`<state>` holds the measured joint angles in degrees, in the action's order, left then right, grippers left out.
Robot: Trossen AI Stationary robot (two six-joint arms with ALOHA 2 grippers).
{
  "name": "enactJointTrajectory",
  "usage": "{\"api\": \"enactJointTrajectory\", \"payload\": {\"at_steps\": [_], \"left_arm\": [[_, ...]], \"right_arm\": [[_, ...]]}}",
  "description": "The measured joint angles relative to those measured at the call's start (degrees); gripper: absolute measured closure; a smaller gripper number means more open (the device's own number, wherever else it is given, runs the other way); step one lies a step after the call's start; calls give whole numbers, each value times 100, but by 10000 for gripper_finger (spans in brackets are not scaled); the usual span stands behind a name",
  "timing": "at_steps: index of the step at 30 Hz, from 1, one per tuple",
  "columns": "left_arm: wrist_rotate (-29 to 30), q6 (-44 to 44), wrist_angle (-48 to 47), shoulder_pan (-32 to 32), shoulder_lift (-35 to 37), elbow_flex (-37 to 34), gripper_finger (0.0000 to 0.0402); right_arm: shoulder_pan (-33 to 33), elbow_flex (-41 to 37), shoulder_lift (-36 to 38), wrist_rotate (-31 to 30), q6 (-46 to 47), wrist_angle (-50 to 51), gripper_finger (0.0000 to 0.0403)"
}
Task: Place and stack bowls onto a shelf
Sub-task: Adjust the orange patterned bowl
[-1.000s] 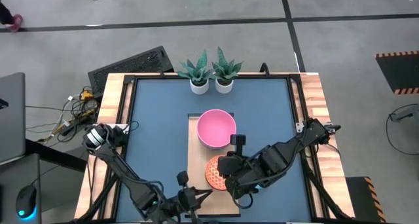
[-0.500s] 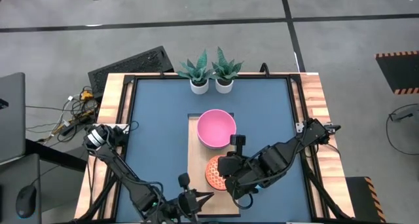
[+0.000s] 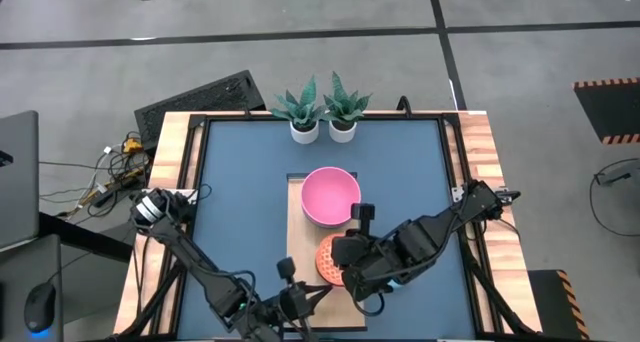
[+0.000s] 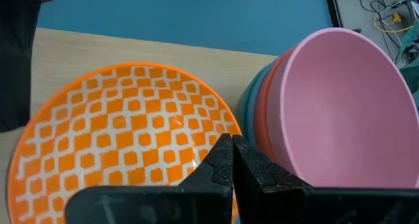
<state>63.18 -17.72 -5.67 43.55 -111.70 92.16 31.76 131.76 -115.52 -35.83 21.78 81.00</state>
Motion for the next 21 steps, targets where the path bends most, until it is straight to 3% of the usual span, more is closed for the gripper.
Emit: {"api": "enactJointTrajectory", "payload": {"at_steps": [21], "left_arm": [[-423, -723, -734, -59, 0, -52, 401]], "right_arm": [[-177, 0, 0, 495, 80, -54, 382]]}}
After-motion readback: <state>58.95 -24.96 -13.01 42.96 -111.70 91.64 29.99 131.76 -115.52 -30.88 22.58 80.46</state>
